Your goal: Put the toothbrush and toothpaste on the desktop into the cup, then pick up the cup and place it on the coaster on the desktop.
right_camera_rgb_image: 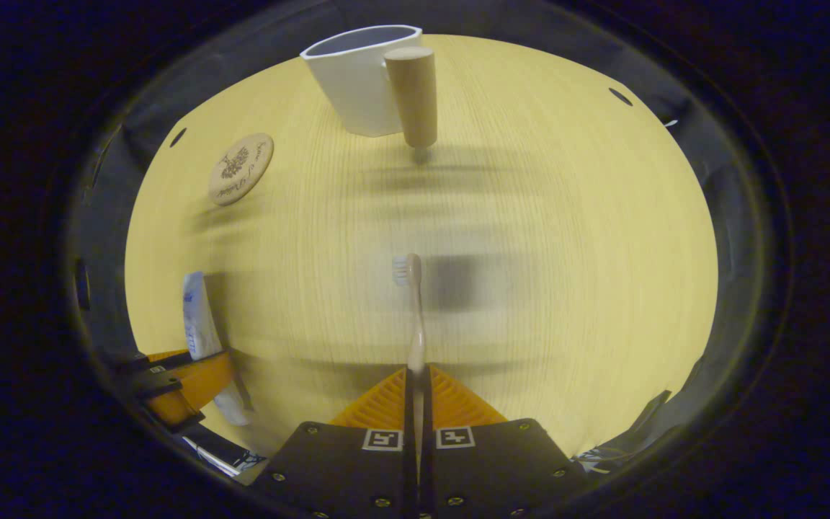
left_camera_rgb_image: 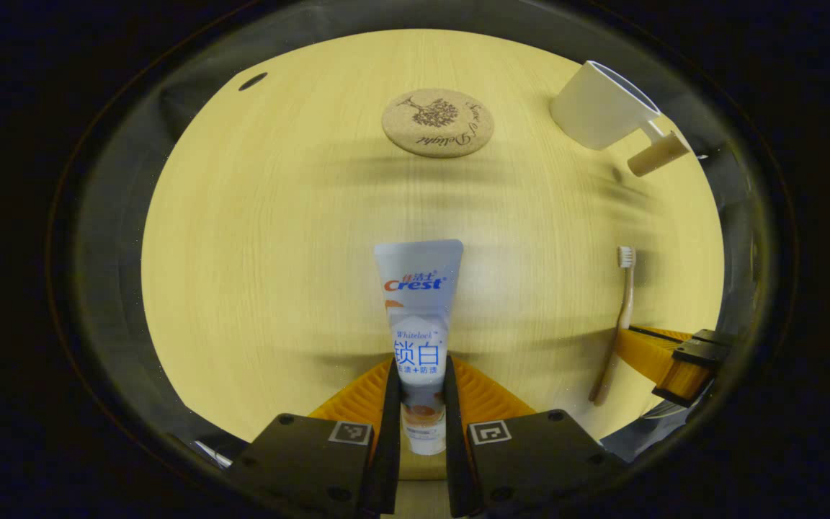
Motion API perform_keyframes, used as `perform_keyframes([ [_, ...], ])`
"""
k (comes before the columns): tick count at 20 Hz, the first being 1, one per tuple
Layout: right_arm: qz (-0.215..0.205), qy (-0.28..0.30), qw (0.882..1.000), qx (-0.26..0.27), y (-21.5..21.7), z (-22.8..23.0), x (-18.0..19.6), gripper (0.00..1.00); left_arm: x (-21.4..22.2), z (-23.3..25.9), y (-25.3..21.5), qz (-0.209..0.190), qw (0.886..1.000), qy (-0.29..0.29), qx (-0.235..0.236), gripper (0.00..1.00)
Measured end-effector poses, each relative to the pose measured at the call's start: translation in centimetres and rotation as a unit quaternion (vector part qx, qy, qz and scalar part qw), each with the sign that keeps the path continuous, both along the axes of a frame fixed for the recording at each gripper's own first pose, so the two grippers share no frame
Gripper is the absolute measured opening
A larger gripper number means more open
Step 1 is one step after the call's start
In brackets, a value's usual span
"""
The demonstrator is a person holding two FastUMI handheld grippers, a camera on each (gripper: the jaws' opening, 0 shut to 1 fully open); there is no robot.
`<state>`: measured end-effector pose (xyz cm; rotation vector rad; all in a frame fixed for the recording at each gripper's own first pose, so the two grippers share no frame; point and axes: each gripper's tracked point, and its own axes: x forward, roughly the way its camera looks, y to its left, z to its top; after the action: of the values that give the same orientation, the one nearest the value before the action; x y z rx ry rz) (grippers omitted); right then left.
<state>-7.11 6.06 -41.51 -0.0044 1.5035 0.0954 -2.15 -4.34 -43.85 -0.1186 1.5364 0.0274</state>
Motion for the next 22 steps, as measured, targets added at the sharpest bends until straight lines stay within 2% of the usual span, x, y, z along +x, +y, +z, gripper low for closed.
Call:
perform_keyframes([
  [4, 0.013, -0.015, 1.000, -0.016, -0.3, -0.6, 0.2, 0.09, -0.1, 0.1, 0.2, 0.002, 1.000, -0.002, 0.000, 0.35],
  [5, 0.008, -0.010, 1.000, -0.015, -0.3, -0.5, -0.1, 0.08, -0.1, 0.2, 0.2, 0.003, 1.000, -0.002, 0.000, 0.35],
  [6, -0.001, -0.020, 1.000, -0.011, -0.1, -0.9, 0.6, 0.08, -0.1, 0.3, 0.2, 0.004, 1.000, -0.002, -0.001, 0.40],
  [7, -0.004, -0.019, 1.000, -0.010, -0.1, -0.8, 0.5, 0.02, -0.2, 0.2, 0.2, 0.005, 1.000, -0.002, -0.002, 0.35],
  [10, -0.024, -0.015, 1.000, 0.011, 0.1, 0.0, 0.2, 0.03, -0.1, 0.6, 0.1, 0.003, 1.000, -0.006, -0.004, 0.35],
  [16, -0.040, -0.050, 0.997, 0.041, 0.2, 3.7, 1.6, 0.03, 0.5, 2.1, -0.2, -0.002, 1.000, -0.020, -0.011, 0.35],
  [22, -0.045, -0.110, 0.990, 0.071, 1.1, 9.1, 5.9, 0.02, 2.5, 4.7, -0.4, -0.001, 0.999, -0.047, -0.019, 0.35],
])
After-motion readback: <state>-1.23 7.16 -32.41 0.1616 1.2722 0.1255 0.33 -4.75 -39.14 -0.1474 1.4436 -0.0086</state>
